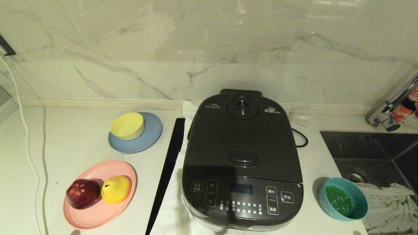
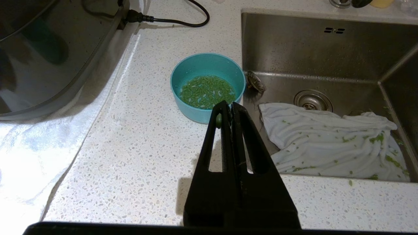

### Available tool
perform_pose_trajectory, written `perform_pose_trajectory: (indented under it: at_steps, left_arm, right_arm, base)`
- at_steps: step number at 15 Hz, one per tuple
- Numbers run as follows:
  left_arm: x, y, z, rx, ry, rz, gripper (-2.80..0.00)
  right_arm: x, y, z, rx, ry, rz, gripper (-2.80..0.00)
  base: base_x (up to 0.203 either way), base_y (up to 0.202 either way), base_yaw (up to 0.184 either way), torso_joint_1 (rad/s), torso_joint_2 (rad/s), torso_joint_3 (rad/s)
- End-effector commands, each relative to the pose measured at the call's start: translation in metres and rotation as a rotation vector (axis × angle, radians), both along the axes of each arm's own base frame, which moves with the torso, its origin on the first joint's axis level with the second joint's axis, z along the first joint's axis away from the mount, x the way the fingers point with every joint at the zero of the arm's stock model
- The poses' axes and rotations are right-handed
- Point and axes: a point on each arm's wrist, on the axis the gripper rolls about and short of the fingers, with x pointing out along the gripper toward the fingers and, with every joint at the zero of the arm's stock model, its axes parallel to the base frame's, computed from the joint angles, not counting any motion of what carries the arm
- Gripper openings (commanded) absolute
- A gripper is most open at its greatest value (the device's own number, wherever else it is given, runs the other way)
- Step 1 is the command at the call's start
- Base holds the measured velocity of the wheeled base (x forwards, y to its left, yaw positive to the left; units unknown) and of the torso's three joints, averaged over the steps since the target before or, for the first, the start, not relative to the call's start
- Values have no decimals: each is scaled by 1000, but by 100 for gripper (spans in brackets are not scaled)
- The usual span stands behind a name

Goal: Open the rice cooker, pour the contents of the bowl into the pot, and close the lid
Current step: Open the rice cooker

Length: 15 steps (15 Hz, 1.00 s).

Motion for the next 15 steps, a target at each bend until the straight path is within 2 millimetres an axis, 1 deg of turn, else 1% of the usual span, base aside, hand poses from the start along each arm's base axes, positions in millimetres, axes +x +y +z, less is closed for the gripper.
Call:
perform_pose_trajectory:
  at_steps: [1,9,10,11,13,14,15]
  left_arm:
    - [1,0,-3,2,9,5,-280]
    - [0,0,-1,3,6,6,-280]
    - [-2,0,5,2,-14,3,-280]
    - [-6,0,18,3,-45,-5,-280]
    - [-13,-1,50,6,-51,-54,-280]
    - [-12,-2,68,5,-31,-78,-280]
    - [-7,-2,87,1,-4,-98,-280]
  right_arm:
    - [0,0,0,0,-1,0,-280]
    - [0,0,0,0,-1,0,-280]
    - [0,0,0,0,-1,0,-280]
    - [0,0,0,0,-1,0,-280]
    - [0,0,0,0,-1,0,-280]
    - [0,0,0,0,-1,0,-280]
    - [0,0,0,0,-1,0,-280]
  base:
    - [0,0,0,0,0,0]
    - [0,0,0,0,0,0]
    - [0,0,0,0,0,0]
    - [0,0,0,0,0,0]
    - [0,0,0,0,0,0]
    - [0,0,0,0,0,0]
    - [0,0,0,0,0,0]
